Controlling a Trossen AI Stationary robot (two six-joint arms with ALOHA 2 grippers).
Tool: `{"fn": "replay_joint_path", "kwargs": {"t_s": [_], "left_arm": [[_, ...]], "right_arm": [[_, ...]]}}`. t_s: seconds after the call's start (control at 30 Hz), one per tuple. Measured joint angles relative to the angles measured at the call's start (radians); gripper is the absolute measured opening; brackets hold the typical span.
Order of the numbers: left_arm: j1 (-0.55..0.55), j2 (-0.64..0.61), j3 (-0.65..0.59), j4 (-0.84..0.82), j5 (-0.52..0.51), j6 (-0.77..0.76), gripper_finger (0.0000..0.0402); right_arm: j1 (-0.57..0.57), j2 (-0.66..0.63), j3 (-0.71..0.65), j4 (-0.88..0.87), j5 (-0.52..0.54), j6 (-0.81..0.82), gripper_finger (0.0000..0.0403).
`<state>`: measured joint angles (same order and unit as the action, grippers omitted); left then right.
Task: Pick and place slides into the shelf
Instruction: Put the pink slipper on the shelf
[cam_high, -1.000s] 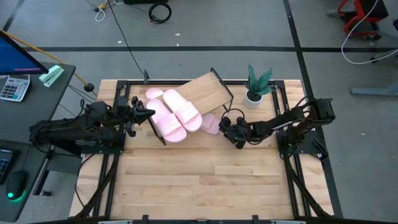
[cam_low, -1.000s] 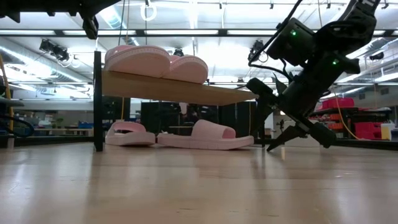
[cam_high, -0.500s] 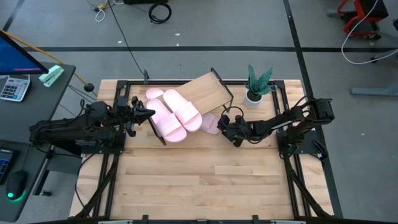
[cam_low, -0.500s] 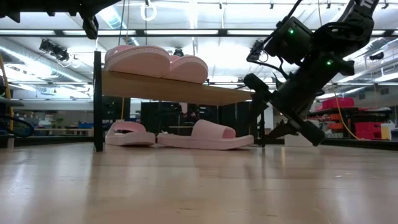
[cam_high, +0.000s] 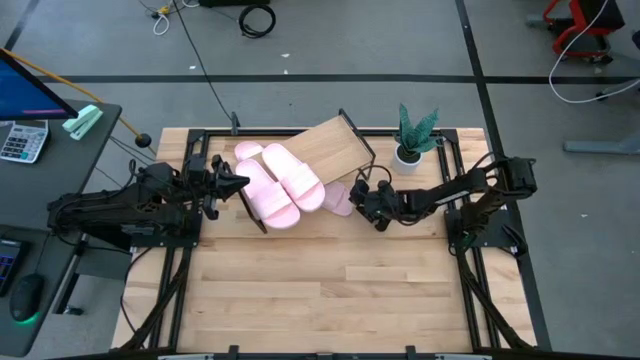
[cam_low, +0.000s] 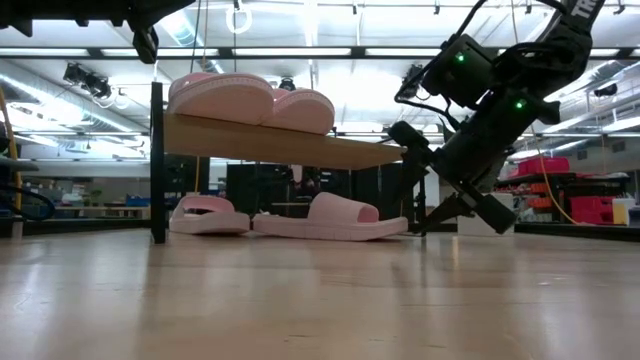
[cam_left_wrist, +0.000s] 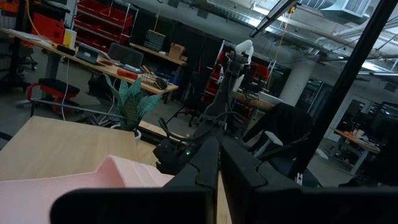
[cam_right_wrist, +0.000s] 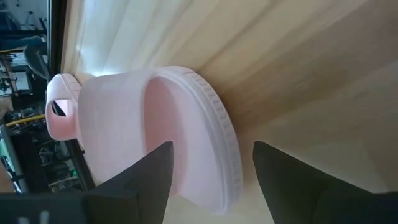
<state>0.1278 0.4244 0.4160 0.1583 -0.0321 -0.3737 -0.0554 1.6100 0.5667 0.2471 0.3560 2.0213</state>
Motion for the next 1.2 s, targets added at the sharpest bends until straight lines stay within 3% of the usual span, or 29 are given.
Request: {"fn": "replay_joint_path", "kwargs": {"t_s": [0.23, 0.6, 0.87, 1.03, 1.2], "left_arm": [[0.0, 0.0, 0.0, -0.001, 0.0, 0.003, 0.0006], [0.0, 0.0, 0.0, 0.0, 0.0, 0.003, 0.003], [0.0, 0.0, 0.0, 0.001, 0.0, 0.003, 0.0011], [0.0, 0.001, 0.0, 0.001, 0.0, 0.003, 0.0009], [0.0, 0.0, 0.0, 0.001, 0.0, -0.003, 0.0023]], "right_arm": [[-0.008, 0.0, 0.0, 0.001, -0.049, -0.005, 0.0228], [-0.008, 0.0, 0.001, 0.001, -0.059, 0.017, 0.0228], [-0.008, 0.005, 0.034, -0.037, -0.079, 0.04, 0.0226], [-0.016, 0.105, 0.155, -0.106, -0.111, -0.033, 0.0215], [-0.021, 0.22, 0.235, -0.1, -0.137, 0.006, 0.0209]]}}
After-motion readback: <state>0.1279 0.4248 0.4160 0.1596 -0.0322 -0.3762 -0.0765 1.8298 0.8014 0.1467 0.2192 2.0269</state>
